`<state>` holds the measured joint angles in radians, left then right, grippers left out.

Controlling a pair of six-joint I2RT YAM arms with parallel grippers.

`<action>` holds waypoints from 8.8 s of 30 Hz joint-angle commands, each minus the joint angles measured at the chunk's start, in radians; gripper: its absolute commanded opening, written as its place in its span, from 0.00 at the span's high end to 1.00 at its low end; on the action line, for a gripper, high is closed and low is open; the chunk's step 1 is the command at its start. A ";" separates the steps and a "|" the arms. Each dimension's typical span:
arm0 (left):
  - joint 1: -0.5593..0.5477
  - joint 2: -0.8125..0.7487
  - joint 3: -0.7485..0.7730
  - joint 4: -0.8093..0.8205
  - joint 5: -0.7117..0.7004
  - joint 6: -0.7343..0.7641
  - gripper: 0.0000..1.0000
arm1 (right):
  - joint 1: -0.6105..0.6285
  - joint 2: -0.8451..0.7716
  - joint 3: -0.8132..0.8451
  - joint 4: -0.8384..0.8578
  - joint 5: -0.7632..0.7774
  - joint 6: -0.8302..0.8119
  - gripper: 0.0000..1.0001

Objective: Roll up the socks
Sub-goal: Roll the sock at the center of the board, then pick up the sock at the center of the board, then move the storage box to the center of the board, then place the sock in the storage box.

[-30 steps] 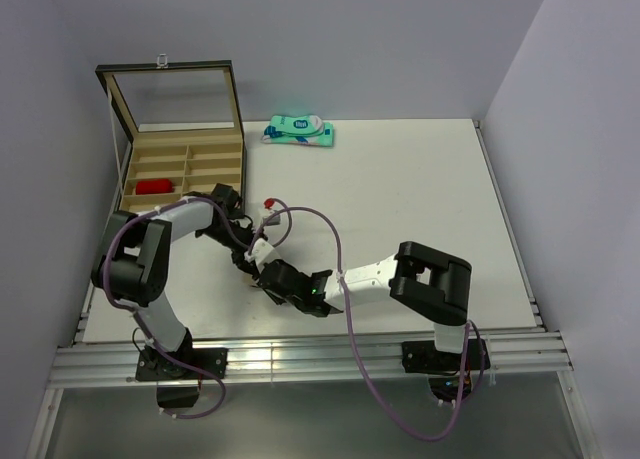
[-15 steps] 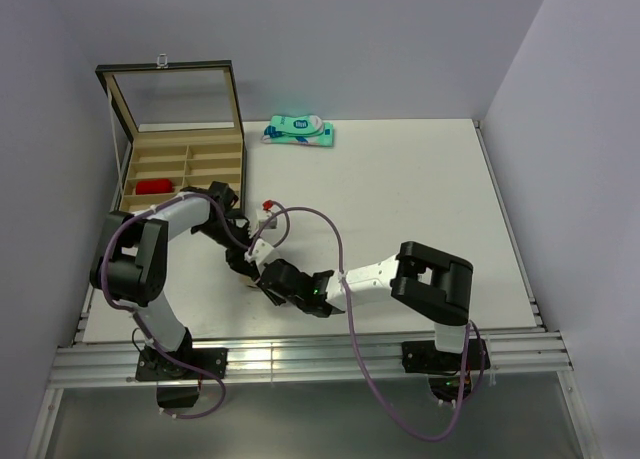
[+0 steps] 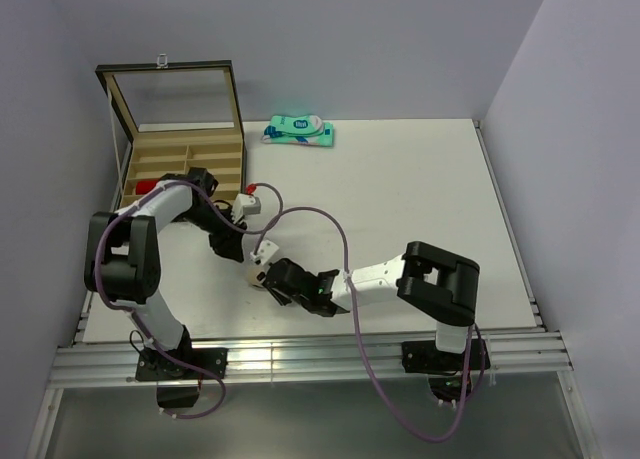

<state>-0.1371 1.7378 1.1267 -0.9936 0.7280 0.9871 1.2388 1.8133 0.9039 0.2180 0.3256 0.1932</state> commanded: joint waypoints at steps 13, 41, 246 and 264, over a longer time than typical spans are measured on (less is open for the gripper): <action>0.203 -0.145 0.090 0.234 0.053 -0.299 0.58 | -0.071 -0.078 0.064 -0.035 0.016 -0.047 1.00; 0.545 -0.231 0.370 0.271 0.070 -0.657 0.59 | -0.283 0.492 1.153 -0.333 -0.141 -0.538 1.00; 0.321 0.103 0.110 0.604 0.048 -0.960 0.62 | -0.292 0.784 1.015 -0.733 -0.362 -0.202 1.00; 0.263 0.098 0.044 0.593 -0.107 -0.872 0.64 | -0.291 0.692 0.940 -0.629 -0.355 -0.167 0.67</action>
<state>0.1497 1.8370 1.1908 -0.3908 0.6922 0.0784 0.9356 2.4351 1.9549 -0.1356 -0.0181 0.0227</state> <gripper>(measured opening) 0.366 0.381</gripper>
